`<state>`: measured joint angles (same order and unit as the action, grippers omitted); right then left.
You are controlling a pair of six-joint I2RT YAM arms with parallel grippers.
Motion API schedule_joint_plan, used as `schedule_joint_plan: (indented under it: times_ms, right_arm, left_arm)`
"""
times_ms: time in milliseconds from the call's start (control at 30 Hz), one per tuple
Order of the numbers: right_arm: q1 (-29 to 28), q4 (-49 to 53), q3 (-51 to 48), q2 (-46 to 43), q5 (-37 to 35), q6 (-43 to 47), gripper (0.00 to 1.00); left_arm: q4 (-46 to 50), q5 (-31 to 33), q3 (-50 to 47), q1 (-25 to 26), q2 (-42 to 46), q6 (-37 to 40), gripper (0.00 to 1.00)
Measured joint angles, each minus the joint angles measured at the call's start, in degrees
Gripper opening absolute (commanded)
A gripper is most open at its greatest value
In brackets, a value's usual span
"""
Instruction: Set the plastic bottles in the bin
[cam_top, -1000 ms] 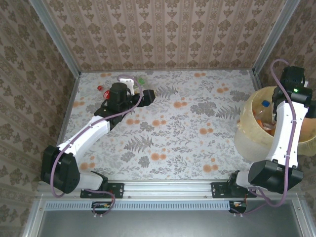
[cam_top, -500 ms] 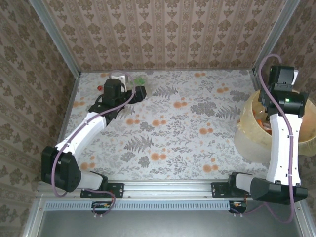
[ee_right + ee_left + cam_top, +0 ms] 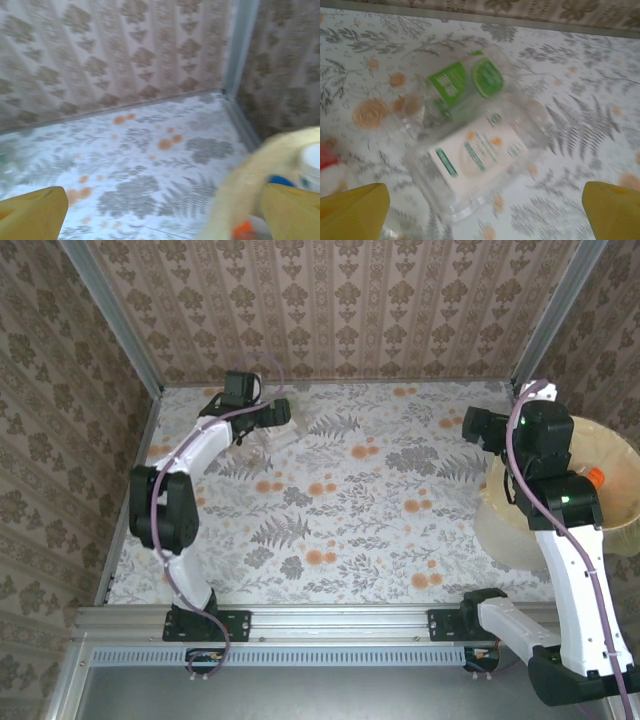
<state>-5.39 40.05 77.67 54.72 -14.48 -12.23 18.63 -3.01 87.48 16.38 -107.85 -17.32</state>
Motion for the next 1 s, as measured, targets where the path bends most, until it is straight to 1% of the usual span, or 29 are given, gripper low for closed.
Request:
schedule_joint_plan:
  times_ms: [133, 267, 400, 633, 733, 833, 933, 1000]
  right_arm:
    - [-0.87, -4.46, -2.93, -0.09, 5.73, -1.77, 1.0]
    - [-1.42, -6.88, -5.01, -0.17, 7.74, -1.95, 1.0]
    - [-1.42, -7.78, -5.14, -0.9, 7.74, -1.92, 1.0]
    - [-1.42, -8.52, -5.14, -1.68, 7.96, -1.92, 1.0]
    - [-1.42, -8.61, -5.14, -1.68, 8.61, -1.9, 1.0]
    - [-1.64, -8.61, -5.14, -1.62, 9.01, -1.88, 1.0]
    - [-1.64, -8.61, -5.14, -1.57, 9.03, -1.86, 1.0]
    - [-1.64, -8.61, -5.14, -1.46, 9.16, -1.79, 1.0]
  left_arm:
    - [2.27, -1.42, 6.05, -2.54, -8.39, 2.56, 1.0]
    - [2.91, -4.81, 8.9, -3.37, -13.57, 4.24, 1.0]
    - [2.91, -9.11, 10.38, -3.15, -15.89, 5.6, 1.0]
    - [2.78, -13.57, 10.45, -2.32, -16.09, 6.01, 1.0]
    - [1.9, -14.71, 8.72, -1.22, -15.34, 6.01, 1.0]
    - [2.43, -14.78, 6.36, 1.36, -14.05, 6.01, 1.0]
    - [2.93, -13.97, 5.64, 3.98, -13.6, 6.21, 1.0]
    - [3.78, -11.69, 5.51, 6.25, -13.35, 6.84, 1.0]
